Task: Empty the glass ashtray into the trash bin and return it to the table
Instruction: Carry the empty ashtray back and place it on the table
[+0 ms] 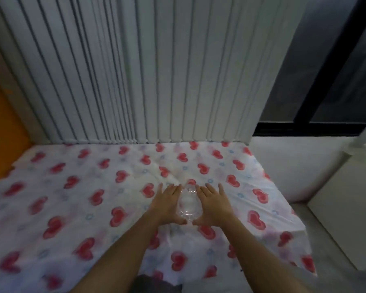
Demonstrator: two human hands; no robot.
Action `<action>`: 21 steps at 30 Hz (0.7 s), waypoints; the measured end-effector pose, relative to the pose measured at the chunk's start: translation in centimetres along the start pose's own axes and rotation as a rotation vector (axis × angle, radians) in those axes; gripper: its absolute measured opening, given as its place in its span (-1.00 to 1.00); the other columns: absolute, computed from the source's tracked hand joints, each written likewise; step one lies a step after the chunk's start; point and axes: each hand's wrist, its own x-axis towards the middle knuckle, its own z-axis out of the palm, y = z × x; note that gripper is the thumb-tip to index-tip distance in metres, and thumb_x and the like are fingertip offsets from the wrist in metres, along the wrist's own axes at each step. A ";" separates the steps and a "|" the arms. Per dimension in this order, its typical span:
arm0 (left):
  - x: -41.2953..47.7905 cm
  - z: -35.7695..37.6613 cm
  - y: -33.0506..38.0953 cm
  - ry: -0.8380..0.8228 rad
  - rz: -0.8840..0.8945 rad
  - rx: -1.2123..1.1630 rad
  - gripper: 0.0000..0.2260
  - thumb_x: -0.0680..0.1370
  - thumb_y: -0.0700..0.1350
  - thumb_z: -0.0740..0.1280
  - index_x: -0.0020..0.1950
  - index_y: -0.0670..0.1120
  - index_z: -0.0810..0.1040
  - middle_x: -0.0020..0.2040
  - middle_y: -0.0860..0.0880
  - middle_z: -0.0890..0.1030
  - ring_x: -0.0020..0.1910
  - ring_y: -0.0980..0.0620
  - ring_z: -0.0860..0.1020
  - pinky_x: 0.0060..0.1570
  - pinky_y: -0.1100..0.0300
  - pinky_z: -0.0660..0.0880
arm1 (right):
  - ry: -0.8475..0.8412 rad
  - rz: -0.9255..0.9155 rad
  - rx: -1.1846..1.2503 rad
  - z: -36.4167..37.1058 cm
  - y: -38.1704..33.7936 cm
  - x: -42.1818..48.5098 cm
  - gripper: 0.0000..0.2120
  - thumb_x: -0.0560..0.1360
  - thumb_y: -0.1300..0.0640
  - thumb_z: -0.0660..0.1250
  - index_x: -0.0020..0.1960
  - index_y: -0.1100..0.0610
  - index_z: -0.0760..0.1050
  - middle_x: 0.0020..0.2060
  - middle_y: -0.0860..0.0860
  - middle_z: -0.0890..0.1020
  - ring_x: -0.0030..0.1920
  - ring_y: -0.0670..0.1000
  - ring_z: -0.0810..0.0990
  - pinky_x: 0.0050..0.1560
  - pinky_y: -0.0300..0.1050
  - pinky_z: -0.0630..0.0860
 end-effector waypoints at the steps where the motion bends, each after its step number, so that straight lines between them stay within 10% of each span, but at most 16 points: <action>1: -0.4 -0.3 -1.6 -0.008 -0.026 0.006 0.04 0.33 0.31 0.40 0.55 -0.19 -0.04 0.55 -0.10 0.13 0.54 -0.06 0.07 0.52 -0.13 -0.09 | -0.001 -0.026 -0.004 -0.1 -1.2 1.4 0.12 0.32 -0.43 0.30 0.56 0.17 -0.12 0.57 0.07 0.07 0.57 0.10 -0.03 0.52 0.29 -0.18; 21: 4.9 3.0 -20.5 -0.166 -0.149 -0.093 0.05 0.35 0.31 0.40 0.56 -0.20 -0.10 0.57 -0.13 0.07 0.55 -0.08 0.02 0.53 -0.10 -0.04 | -0.110 -0.141 0.023 1.9 -10.6 20.7 0.13 0.31 -0.43 0.33 0.56 0.18 -0.12 0.54 0.09 0.17 0.56 0.13 0.05 0.52 0.25 -0.09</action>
